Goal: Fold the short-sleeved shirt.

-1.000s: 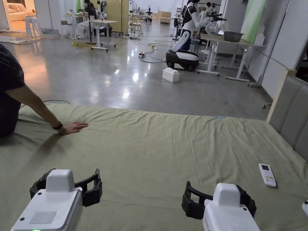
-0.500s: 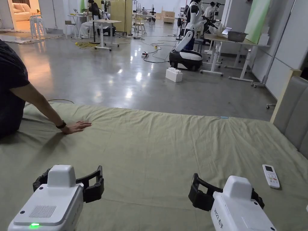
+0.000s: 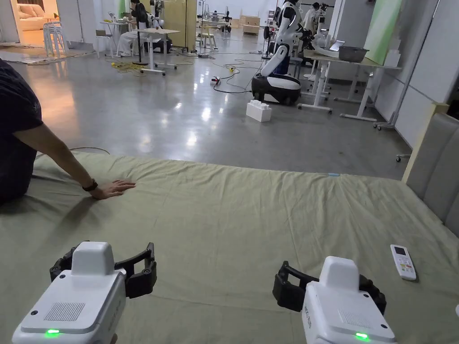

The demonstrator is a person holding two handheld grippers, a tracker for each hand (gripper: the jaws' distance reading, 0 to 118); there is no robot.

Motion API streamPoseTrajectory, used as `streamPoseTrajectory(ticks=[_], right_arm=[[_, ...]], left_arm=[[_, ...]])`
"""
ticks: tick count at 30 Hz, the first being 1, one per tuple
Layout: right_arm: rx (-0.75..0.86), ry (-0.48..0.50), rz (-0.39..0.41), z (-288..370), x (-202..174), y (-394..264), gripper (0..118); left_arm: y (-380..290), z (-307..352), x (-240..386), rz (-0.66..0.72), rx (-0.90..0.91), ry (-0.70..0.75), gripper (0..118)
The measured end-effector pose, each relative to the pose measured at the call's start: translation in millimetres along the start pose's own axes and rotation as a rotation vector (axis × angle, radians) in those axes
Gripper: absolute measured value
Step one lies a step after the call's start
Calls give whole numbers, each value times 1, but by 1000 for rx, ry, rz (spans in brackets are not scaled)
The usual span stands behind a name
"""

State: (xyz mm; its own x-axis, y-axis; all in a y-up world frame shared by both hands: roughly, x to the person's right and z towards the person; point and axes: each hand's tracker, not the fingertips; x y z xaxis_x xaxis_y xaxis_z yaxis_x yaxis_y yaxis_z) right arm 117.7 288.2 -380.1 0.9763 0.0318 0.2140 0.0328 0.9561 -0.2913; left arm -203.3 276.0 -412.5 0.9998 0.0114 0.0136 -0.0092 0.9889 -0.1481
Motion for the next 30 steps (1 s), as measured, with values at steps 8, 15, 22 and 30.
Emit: streamPoseTrajectory(ticks=[8,15,22,30], right_arm=[[-19,24,6,-3,-6,-5,118],[-15,7,-11,-8,2,-6,118],[-25,7,-27,-10,9,-5,118],[-34,31,-38,-13,12,-3,118]], left_arm=[[2,0,0,5,-1,-13,102],[3,-1,-1,22,9,-6,102],[2,-1,0,16,20,-10,102],[2,-5,2,3,14,7,102]])
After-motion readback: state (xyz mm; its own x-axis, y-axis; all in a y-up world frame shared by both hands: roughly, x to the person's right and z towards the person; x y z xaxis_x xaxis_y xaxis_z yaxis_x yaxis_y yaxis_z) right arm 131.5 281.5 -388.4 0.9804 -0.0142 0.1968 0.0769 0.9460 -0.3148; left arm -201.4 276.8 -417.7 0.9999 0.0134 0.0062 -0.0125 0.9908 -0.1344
